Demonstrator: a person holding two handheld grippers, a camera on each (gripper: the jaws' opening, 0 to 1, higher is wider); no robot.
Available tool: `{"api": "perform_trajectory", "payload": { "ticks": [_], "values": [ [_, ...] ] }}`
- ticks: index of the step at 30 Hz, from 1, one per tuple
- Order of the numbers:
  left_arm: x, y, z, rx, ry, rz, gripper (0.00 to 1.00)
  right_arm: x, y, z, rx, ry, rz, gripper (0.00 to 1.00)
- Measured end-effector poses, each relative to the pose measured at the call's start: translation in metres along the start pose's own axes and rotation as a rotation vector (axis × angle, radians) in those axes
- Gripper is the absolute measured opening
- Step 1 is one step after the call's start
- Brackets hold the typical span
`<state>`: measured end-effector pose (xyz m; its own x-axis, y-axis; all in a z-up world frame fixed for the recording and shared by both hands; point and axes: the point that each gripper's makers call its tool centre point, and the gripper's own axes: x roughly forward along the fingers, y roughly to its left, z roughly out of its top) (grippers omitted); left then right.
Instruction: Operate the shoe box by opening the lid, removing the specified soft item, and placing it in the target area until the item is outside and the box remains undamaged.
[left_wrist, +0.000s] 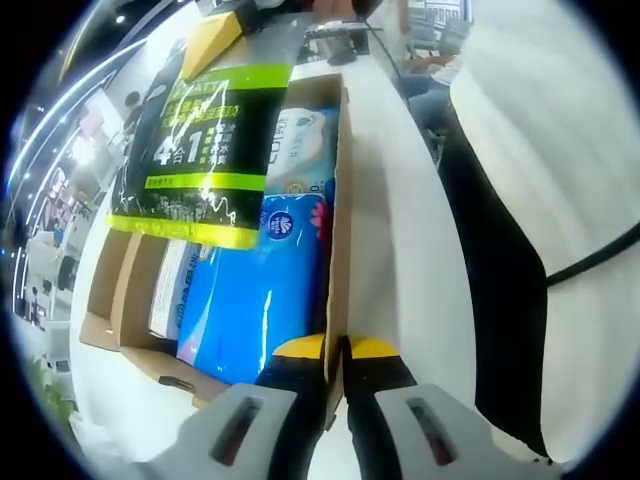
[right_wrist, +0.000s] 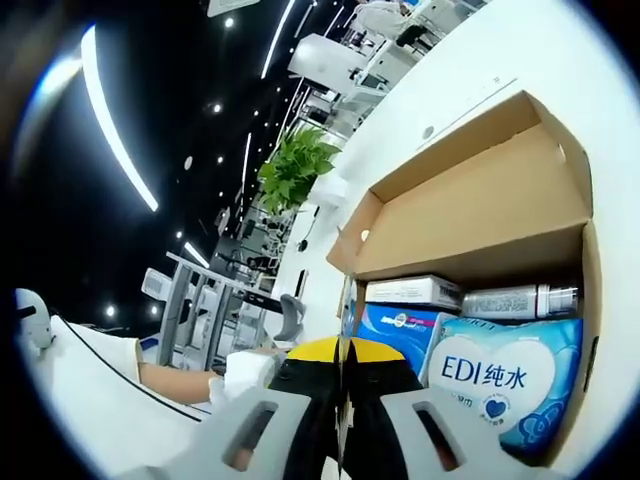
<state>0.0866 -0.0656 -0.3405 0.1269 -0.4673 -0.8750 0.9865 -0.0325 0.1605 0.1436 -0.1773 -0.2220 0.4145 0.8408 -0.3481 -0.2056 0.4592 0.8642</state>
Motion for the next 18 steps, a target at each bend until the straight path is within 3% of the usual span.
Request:
{"api": "perform_trajectory", "payload": {
  "ticks": [8, 18],
  "values": [
    [0.000, 0.000, 0.000, 0.007, 0.000, -0.002, 0.05, -0.011, -0.005, 0.003, 0.026, -0.028, -0.004, 0.00],
    [0.000, -0.001, 0.000, 0.008, 0.004, -0.006, 0.05, -0.015, -0.007, -0.003, 0.003, -0.007, -0.019, 0.00]
  ]
}}
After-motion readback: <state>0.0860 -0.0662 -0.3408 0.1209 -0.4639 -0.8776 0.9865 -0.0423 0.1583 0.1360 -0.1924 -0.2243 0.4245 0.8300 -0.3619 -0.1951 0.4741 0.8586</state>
